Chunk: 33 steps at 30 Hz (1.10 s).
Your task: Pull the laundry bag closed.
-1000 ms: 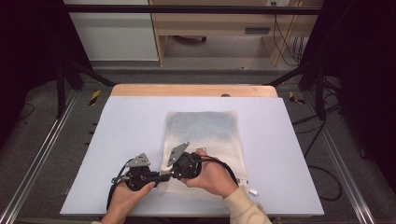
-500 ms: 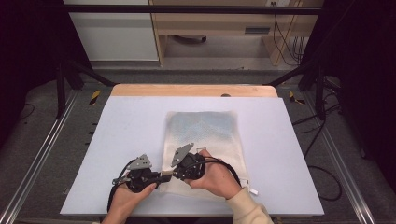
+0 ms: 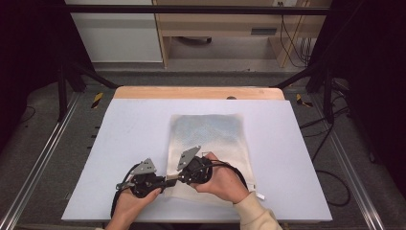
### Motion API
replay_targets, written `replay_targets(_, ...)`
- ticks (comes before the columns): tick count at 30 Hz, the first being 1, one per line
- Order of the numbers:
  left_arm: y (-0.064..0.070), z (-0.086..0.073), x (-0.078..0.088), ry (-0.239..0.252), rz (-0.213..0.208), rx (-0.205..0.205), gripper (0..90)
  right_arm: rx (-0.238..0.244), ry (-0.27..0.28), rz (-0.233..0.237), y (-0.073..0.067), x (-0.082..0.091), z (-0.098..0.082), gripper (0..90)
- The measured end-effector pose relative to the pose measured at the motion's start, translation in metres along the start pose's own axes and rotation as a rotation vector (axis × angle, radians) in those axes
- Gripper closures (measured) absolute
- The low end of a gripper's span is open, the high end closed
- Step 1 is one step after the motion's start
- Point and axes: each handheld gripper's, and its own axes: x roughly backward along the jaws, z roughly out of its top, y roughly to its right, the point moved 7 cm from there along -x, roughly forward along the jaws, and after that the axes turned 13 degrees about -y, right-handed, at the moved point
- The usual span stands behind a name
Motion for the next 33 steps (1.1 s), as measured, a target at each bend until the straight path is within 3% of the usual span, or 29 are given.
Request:
replay_targets(22,0.002,-0.001,0.000,0.007,-0.005,-0.004,81.7,-0.015,0.002,-0.005,-0.001,0.001,-0.005,82.1)
replay_targets(33,0.000,-0.001,0.002,0.020,-0.010,0.010,81.8,-0.051,-0.012,-0.030,0.008,0.007,-0.020,82.0)
